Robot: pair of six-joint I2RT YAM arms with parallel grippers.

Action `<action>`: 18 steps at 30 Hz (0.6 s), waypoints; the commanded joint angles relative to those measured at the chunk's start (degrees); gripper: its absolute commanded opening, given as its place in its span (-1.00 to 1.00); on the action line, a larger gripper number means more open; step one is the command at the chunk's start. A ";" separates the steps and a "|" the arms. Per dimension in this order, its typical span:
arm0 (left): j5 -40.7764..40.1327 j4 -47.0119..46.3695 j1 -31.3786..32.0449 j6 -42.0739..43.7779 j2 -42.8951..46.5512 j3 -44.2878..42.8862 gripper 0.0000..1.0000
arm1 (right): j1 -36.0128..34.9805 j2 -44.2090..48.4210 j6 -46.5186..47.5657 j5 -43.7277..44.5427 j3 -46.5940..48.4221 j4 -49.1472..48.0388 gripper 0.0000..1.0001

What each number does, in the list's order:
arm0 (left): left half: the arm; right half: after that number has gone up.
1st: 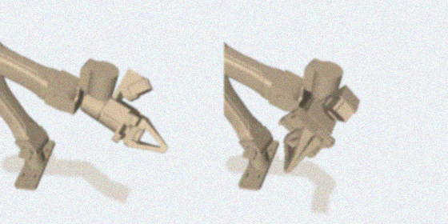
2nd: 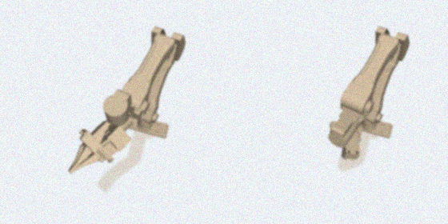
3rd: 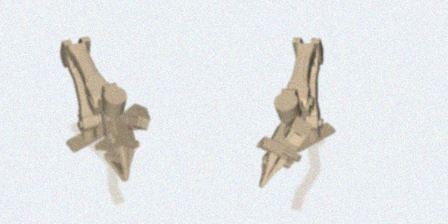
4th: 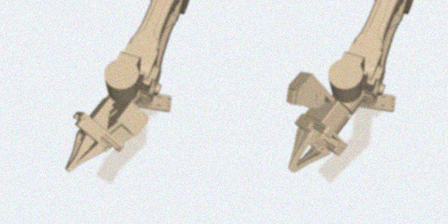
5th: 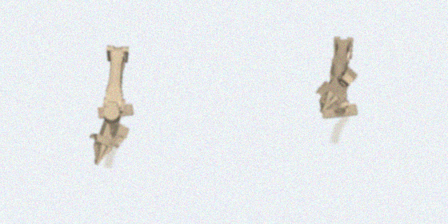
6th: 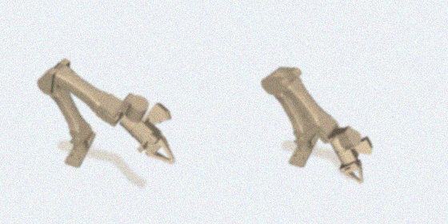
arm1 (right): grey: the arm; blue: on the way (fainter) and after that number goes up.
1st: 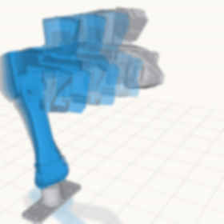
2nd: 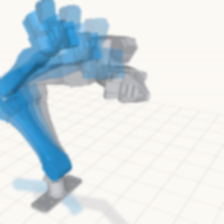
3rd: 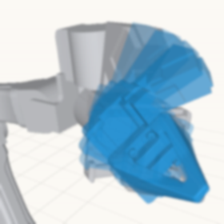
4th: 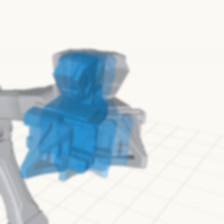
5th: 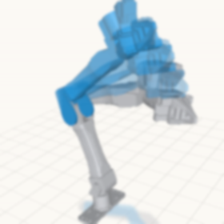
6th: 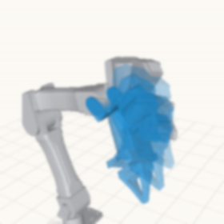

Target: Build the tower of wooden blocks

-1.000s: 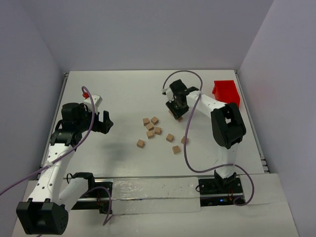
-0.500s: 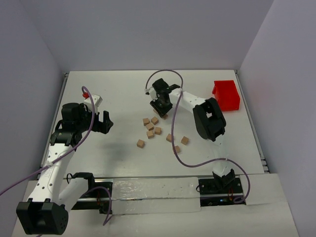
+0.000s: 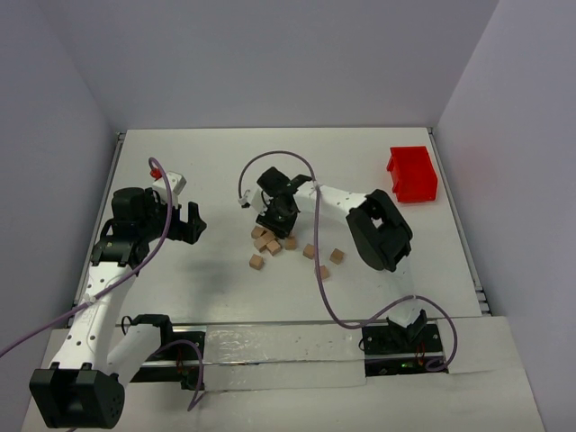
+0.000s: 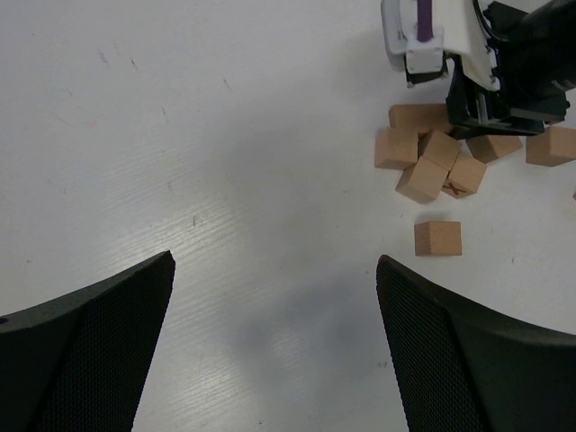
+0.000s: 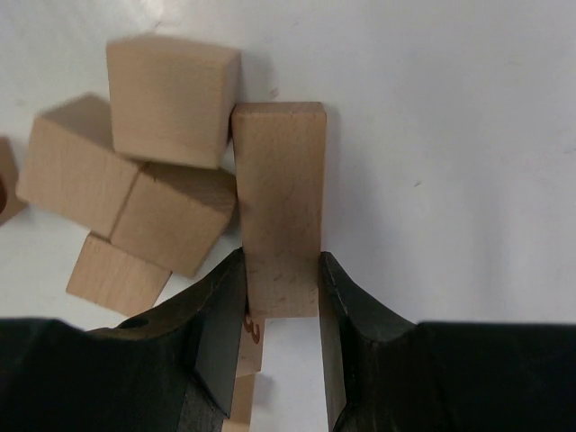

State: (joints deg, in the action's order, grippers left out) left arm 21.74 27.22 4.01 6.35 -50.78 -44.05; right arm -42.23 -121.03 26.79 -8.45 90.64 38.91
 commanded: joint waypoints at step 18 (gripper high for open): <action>1.47 -0.33 -0.41 -0.02 0.34 -0.77 0.99 | 1.70 6.75 14.46 -4.79 -2.78 10.23 -1.00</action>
State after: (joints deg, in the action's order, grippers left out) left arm 21.74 27.22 4.01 6.37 -50.78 -44.05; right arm -42.51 -113.96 38.54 -13.10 81.98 44.56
